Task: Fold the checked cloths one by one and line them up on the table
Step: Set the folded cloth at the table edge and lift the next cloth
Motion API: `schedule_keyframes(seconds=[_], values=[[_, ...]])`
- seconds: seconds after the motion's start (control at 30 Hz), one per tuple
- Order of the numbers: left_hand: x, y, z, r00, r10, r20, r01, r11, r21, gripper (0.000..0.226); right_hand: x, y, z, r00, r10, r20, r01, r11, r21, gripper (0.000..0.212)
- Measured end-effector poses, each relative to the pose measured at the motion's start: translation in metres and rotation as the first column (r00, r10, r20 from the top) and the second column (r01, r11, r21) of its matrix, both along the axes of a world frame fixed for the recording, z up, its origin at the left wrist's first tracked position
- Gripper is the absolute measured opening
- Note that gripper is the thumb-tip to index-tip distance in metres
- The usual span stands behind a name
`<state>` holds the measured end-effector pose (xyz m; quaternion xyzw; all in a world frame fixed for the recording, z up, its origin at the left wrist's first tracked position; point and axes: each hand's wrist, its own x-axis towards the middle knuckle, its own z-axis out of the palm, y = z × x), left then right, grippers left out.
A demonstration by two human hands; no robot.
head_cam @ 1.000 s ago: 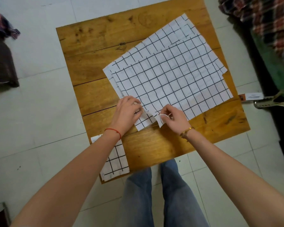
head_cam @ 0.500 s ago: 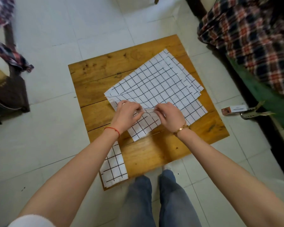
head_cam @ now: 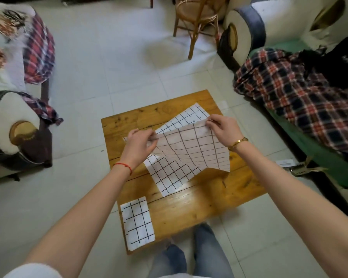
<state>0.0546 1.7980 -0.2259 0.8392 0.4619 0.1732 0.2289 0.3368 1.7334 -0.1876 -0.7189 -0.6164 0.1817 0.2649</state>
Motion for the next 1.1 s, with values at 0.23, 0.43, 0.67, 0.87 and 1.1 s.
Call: schedule_keyframes(seconds=[0.23,0.43,0.67,0.87,1.1], values=[[0.01,0.007,0.034,0.999,0.022,-0.043,-0.018,0.996,0.093,0.004,0.038,0.01,0.021,1.0,-0.018,0.015,0.017,1.0,0.014,0.014],[0.023,0.02,0.066,0.99,0.086,-0.113,-0.069,0.987,0.146,0.01,0.083,0.028,0.036,0.998,0.032,0.062,-0.03,0.999,-0.032,0.015],[0.037,0.018,0.102,0.982,0.164,-0.092,-0.156,0.984,0.09,0.011,0.137,0.047,0.055,0.986,0.148,0.079,-0.143,0.987,-0.069,0.016],[0.048,0.004,0.13,0.978,0.201,-0.06,-0.193,0.974,0.117,0.016,0.154,0.057,0.073,0.965,0.246,0.092,-0.243,0.969,-0.046,0.018],[0.039,-0.01,0.157,0.974,0.228,-0.01,-0.228,0.972,-0.065,0.008,0.159,0.062,0.096,0.926,0.372,0.063,-0.368,0.928,-0.063,0.016]])
